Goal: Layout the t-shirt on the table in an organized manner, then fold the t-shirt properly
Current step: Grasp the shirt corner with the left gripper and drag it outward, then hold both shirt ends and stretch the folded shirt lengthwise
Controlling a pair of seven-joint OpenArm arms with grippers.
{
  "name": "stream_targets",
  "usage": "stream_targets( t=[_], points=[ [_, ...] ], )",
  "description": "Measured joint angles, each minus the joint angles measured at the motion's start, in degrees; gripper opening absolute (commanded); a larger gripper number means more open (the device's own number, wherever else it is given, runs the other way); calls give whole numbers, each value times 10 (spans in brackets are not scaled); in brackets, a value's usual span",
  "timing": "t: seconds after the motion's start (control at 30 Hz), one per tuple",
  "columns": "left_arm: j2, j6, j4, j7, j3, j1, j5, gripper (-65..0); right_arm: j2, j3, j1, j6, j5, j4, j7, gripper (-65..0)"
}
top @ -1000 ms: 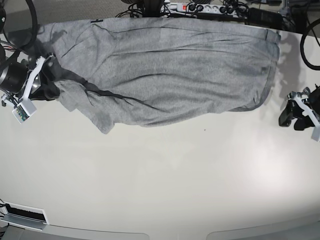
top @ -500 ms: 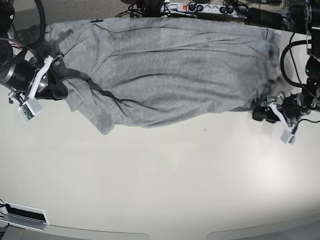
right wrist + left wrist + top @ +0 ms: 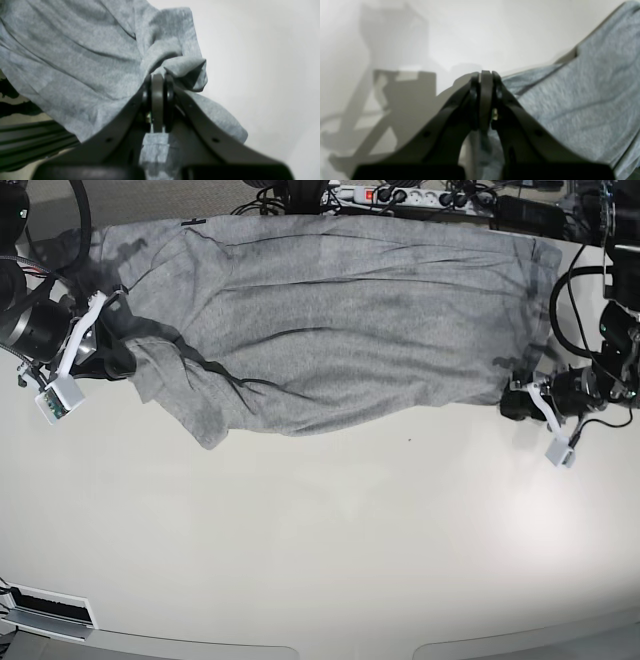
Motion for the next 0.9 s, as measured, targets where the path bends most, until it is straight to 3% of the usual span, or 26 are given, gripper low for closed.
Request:
stream_targets(
  t=[0.33, 0.63, 0.8, 0.9],
  points=[
    [-38, 0, 1, 108, 0, -69, -110, -650, -2, 0, 3, 0, 0, 0, 4, -650],
    [-87, 0, 3, 148, -73, -73, -122, -650, -2, 0, 3, 0, 0, 0, 4, -650],
    [-91, 0, 3, 203, -149, -71, -122, -650, -2, 0, 3, 0, 0, 0, 4, -650],
    [-91, 10, 3, 208, -159, -58, -122, -650, -2, 0, 3, 0, 0, 0, 4, -650]
  ],
)
